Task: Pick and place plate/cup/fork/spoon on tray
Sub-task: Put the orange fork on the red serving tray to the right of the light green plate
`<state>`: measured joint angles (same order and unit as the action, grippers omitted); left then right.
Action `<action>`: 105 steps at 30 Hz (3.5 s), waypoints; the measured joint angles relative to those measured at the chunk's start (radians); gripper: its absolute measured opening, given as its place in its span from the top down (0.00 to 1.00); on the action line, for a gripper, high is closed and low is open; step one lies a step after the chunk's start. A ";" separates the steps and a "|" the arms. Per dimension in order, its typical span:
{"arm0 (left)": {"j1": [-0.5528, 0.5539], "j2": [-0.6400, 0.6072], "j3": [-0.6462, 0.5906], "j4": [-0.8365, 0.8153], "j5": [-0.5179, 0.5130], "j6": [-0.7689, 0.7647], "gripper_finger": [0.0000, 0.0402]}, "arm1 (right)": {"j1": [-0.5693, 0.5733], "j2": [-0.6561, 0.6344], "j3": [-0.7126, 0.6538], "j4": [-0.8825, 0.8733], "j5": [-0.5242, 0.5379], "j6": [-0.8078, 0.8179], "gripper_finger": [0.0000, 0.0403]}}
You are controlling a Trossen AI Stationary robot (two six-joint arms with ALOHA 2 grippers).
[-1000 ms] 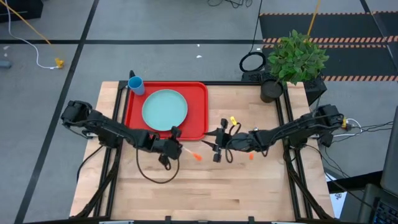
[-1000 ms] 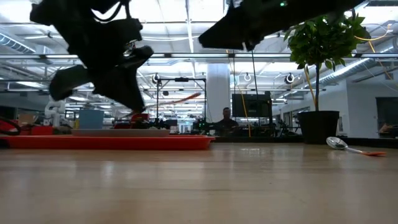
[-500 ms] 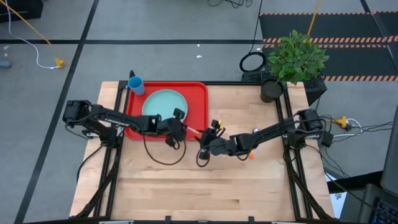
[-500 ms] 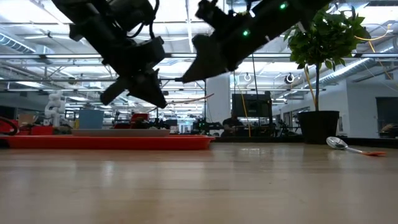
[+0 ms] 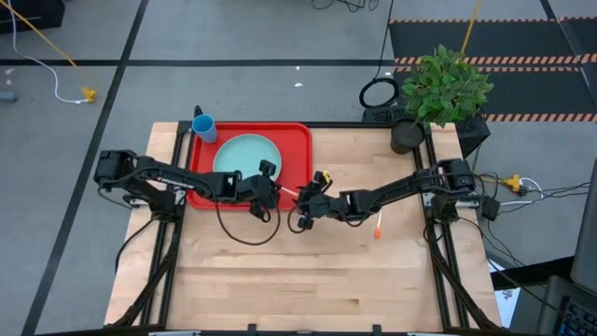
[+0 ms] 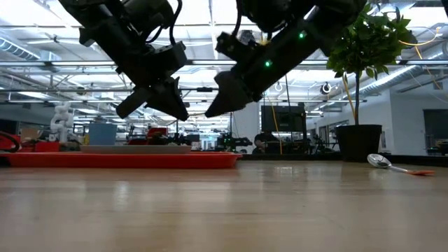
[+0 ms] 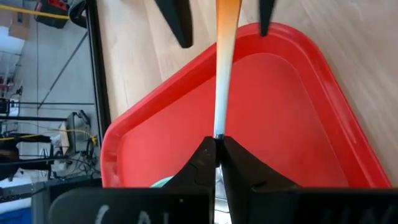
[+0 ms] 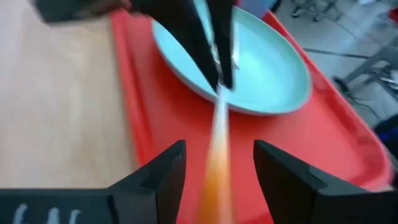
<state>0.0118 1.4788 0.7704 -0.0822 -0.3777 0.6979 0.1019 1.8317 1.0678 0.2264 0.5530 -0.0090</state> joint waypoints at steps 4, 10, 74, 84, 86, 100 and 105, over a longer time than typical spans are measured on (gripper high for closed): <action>-0.012 0.000 0.000 0.009 -0.003 0.001 0.94 | -0.016 0.000 -0.018 0.001 -0.005 -0.012 0.59; -0.015 0.000 0.000 0.011 -0.016 0.000 0.97 | -0.025 0.000 -0.040 0.023 -0.006 -0.027 0.68; 0.009 -0.395 -0.001 -0.120 0.038 -0.521 0.92 | -0.094 -0.028 -0.040 -0.002 -0.006 0.090 1.00; 0.035 -0.413 0.000 -0.098 0.038 -0.701 0.92 | -0.101 -0.030 -0.041 0.183 -0.084 0.200 1.00; 0.035 -0.410 -0.002 -0.094 0.040 -0.716 0.92 | -0.101 -0.030 -0.041 0.226 -0.083 0.206 1.00; 0.033 -0.415 0.000 -0.008 0.039 -0.801 0.90 | -0.107 -0.030 -0.125 0.457 -0.026 0.157 1.00; 0.011 -0.394 0.000 0.009 0.036 -0.898 0.79 | -0.123 -0.030 -0.267 0.752 -0.030 0.146 1.00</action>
<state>0.0226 1.0846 0.7700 -0.0733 -0.3413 -0.2005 -0.0214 1.8019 0.8009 0.9782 0.5229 0.1370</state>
